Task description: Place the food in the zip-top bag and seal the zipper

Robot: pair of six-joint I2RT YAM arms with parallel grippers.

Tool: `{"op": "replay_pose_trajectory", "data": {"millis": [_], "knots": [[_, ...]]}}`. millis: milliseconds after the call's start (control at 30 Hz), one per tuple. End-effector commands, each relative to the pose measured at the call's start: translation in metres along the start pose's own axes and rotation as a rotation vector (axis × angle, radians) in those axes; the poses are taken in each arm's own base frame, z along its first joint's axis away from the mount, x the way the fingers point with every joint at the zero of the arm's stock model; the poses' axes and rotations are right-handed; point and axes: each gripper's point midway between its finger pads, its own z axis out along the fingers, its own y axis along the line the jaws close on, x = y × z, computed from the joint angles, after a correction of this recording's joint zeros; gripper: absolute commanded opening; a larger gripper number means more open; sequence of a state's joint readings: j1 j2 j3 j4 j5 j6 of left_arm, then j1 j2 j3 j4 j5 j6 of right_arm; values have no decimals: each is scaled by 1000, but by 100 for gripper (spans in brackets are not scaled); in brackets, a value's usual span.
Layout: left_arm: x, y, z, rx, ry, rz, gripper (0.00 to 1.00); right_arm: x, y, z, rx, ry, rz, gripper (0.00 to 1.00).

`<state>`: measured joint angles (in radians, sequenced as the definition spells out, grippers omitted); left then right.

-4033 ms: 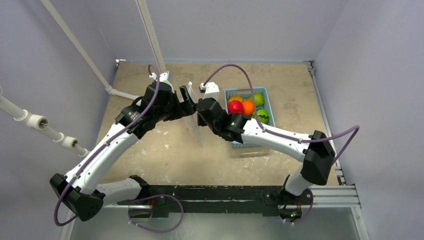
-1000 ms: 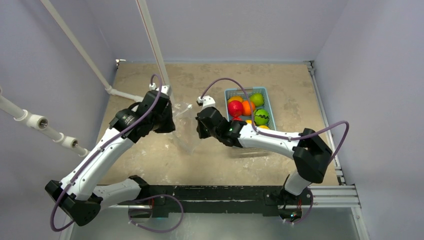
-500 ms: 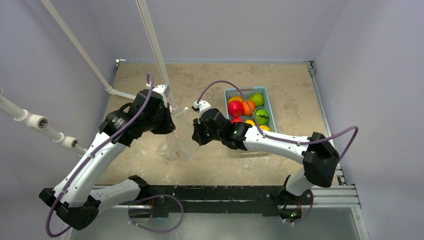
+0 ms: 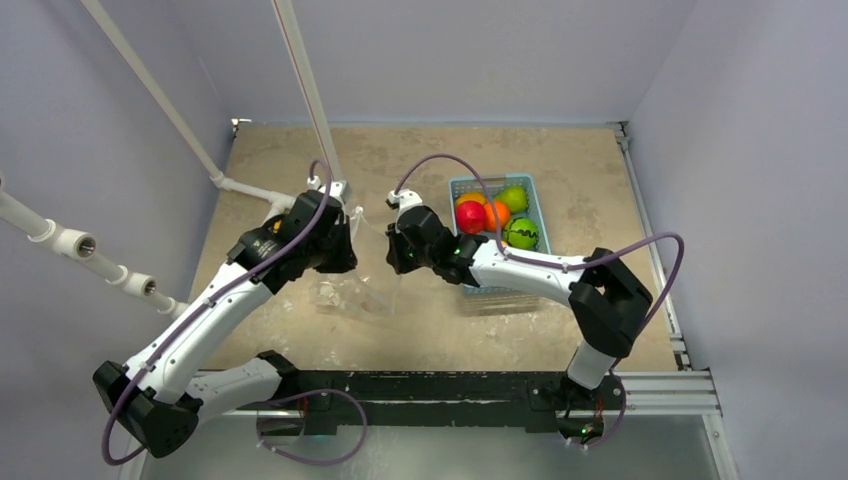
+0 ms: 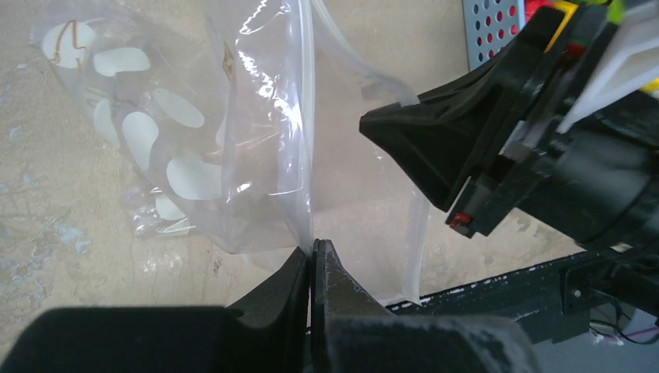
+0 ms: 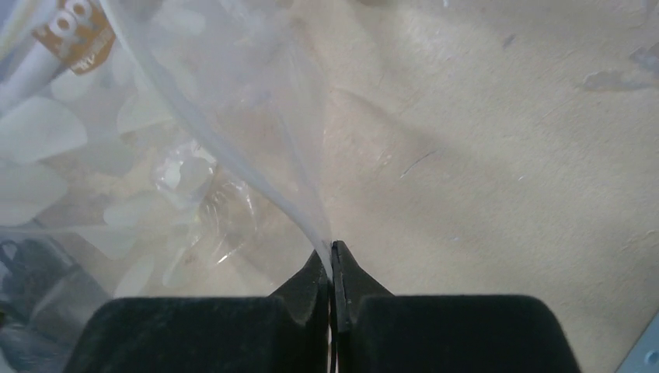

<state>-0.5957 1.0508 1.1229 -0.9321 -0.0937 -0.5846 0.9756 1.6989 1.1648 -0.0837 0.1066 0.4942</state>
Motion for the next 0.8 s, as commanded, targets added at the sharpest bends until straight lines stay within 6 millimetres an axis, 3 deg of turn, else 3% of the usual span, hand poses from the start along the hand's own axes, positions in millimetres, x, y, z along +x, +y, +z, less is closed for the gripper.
{"op": "replay_pose_trajectory", "data": {"millis": [0,233,400,567,767], "knots": [[-13,0,16,-7,-74,-28,0,-53,11,-3,-28,-143,21,8],[-16,0,28,-19,-92,-35,0,-71,11,-14,-12,-179,8,34],[-20,-1,33,-25,-99,-34,0,-85,5,-34,18,-208,14,40],[-23,-2,38,-24,-103,-34,0,-94,-18,-57,84,-229,37,50],[-25,-4,41,-23,-105,-30,0,-110,-59,-81,198,-280,81,62]]}}
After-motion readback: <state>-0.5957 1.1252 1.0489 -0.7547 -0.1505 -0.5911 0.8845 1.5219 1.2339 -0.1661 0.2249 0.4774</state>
